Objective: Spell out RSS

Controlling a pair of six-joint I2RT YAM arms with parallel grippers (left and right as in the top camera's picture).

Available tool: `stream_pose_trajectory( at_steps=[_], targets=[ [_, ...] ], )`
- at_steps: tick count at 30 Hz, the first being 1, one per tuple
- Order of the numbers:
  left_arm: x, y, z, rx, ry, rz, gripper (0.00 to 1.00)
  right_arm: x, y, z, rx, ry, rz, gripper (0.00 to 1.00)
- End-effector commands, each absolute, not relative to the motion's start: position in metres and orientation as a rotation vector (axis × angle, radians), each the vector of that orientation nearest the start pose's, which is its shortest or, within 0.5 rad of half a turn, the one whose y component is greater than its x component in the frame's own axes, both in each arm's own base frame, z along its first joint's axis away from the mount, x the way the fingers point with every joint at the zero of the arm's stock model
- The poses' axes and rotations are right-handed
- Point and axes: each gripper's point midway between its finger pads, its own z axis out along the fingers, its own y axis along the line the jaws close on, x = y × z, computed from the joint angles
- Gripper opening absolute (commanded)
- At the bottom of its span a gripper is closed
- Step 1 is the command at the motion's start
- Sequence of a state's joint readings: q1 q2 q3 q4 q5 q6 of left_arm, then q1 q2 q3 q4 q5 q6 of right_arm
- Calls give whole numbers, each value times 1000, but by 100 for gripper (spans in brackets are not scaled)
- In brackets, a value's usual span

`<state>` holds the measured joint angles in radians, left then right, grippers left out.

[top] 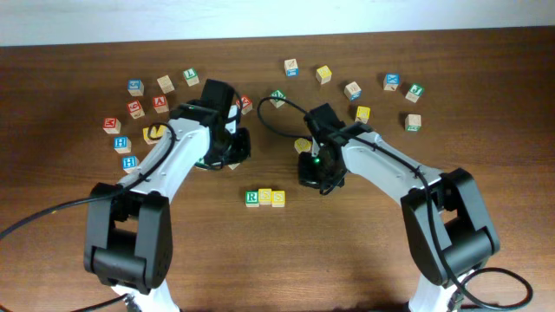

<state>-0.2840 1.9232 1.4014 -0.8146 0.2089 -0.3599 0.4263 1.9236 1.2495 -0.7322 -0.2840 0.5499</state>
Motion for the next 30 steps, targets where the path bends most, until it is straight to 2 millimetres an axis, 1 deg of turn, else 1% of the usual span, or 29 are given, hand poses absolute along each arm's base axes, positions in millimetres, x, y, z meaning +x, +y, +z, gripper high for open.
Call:
stream_pose_trajectory(
  at_steps=[1, 3, 5, 7, 8, 9, 13, 19, 20, 22, 26, 30],
  targets=[
    [381, -167, 68, -65, 2930, -426, 0, 332, 177, 17, 258, 3082, 466, 10],
    [367, -186, 63, 15, 2952, -426, 0, 338, 167, 18, 318, 3076, 490, 10],
    [358, -196, 62, 53, 2968, -421, 0, 337, 163, 18, 326, 3083, 483, 10],
    [351, -202, 60, 61, 2989, -415, 0, 337, 162, 18, 329, 3083, 478, 9],
    [349, -199, 58, 42, 2996, -379, 0, 337, 160, 17, 338, 3085, 477, 6],
    [349, -193, 55, 0, 3001, -322, 0, 337, 160, 17, 339, 3085, 477, 6],
    [340, -188, 46, -3, 3030, -303, 0, 337, 161, 17, 337, 3085, 477, 6],
    [334, -186, 36, -5, 3050, -298, 0, 337, 161, 17, 336, 3085, 477, 7],
    [333, -186, 35, -2, 3051, -297, 0, 337, 161, 18, 335, 3085, 478, 7],
    [330, -191, 35, 20, 3051, -298, 0, 337, 161, 17, 335, 3086, 477, 10],
    [324, -199, 35, 58, 3058, -297, 0, 337, 161, 17, 336, 3086, 477, 10],
    [320, -198, 34, 61, 3071, -288, 0, 337, 161, 17, 335, 3086, 476, 10]
  ],
)
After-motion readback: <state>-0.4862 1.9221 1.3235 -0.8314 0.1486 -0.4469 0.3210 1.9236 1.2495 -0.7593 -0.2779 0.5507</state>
